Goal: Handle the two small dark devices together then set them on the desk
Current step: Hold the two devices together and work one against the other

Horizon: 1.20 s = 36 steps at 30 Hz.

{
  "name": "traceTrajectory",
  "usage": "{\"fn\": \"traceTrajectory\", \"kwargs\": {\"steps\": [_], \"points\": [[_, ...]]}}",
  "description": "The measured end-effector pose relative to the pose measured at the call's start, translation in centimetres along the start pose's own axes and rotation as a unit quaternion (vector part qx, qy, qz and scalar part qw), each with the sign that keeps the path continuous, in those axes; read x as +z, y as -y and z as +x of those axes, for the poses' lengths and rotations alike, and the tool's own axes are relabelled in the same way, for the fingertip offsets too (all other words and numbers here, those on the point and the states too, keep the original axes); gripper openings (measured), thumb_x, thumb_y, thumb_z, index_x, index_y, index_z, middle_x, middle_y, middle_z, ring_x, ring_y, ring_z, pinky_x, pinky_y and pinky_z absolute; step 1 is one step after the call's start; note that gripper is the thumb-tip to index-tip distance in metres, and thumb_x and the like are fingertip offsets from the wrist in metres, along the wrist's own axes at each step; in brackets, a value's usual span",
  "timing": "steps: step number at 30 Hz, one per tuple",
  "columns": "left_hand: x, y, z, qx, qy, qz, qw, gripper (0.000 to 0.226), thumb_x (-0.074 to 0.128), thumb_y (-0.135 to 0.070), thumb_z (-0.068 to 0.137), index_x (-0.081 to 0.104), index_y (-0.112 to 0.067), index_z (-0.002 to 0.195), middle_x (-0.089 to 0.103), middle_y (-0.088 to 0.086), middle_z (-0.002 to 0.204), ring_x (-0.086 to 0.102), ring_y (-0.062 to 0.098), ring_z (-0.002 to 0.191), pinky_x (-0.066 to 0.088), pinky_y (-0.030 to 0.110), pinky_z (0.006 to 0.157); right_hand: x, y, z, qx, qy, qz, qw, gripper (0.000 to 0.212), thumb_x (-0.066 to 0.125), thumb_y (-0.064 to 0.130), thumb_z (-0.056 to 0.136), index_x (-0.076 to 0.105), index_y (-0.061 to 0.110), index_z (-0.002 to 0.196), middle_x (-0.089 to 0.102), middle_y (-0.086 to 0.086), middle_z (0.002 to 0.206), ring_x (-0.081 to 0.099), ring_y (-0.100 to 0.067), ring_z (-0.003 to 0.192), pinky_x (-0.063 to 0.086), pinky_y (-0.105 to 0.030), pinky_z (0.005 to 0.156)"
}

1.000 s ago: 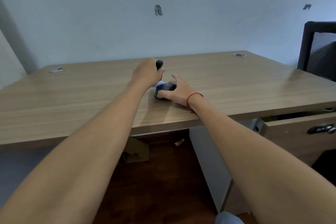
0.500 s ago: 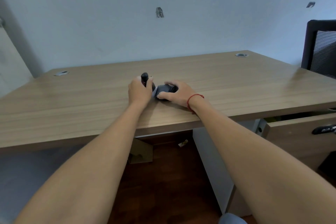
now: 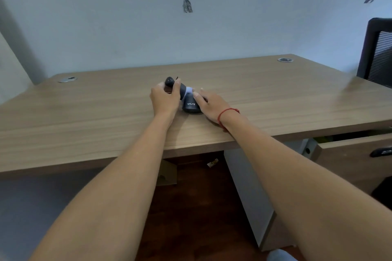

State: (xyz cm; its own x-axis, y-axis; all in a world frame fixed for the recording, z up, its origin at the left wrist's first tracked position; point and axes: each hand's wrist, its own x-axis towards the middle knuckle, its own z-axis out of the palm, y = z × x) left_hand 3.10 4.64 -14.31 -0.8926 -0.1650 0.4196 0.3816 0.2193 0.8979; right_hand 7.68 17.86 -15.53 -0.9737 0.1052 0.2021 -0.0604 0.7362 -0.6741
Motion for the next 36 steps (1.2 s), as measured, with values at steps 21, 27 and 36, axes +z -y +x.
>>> {"fn": "traceTrajectory", "kwargs": {"steps": [21, 27, 36], "points": [[-0.5, 0.0, -1.0, 0.032, -0.026, 0.083, 0.996, 0.036, 0.066, -0.033, 0.083, 0.066, 0.001, 0.072, 0.064, 0.008, 0.068, 0.059, 0.020, 0.066, 0.037, 0.021, 0.058, 0.1, 0.3, 1.1, 0.011, -0.024, 0.011, 1.000, 0.034, 0.033, 0.036, 0.103, 0.054, 0.019, 0.082, 0.056, -0.006, 0.090, 0.050, -0.022, 0.084, 0.032, -0.027, 0.076], [-0.7, -0.1, -0.7, 0.065, -0.027, 0.046, 0.996, 0.034, 0.068, -0.032, 0.082, 0.063, -0.002, 0.066, 0.062, 0.005, 0.062, 0.058, 0.017, 0.060, 0.042, 0.024, 0.056, 0.1, 0.1, 1.3, 0.006, -0.033, 0.013, 0.999, 0.038, 0.033, 0.036, 0.103, 0.051, 0.025, 0.072, 0.055, -0.005, 0.092, 0.048, -0.021, 0.086, 0.031, -0.026, 0.077], [-1.2, -0.1, -0.5, 0.091, -0.003, 0.083, 0.992, 0.037, 0.067, -0.033, 0.083, 0.061, 0.000, 0.065, 0.059, 0.006, 0.059, 0.053, 0.019, 0.057, 0.038, 0.026, 0.056, 0.0, 0.2, 1.3, 0.003, -0.017, 0.044, 0.999, 0.030, 0.033, 0.037, 0.104, 0.059, 0.023, 0.097, 0.058, -0.016, 0.119, 0.049, -0.019, 0.107, 0.037, -0.033, 0.094]]}}
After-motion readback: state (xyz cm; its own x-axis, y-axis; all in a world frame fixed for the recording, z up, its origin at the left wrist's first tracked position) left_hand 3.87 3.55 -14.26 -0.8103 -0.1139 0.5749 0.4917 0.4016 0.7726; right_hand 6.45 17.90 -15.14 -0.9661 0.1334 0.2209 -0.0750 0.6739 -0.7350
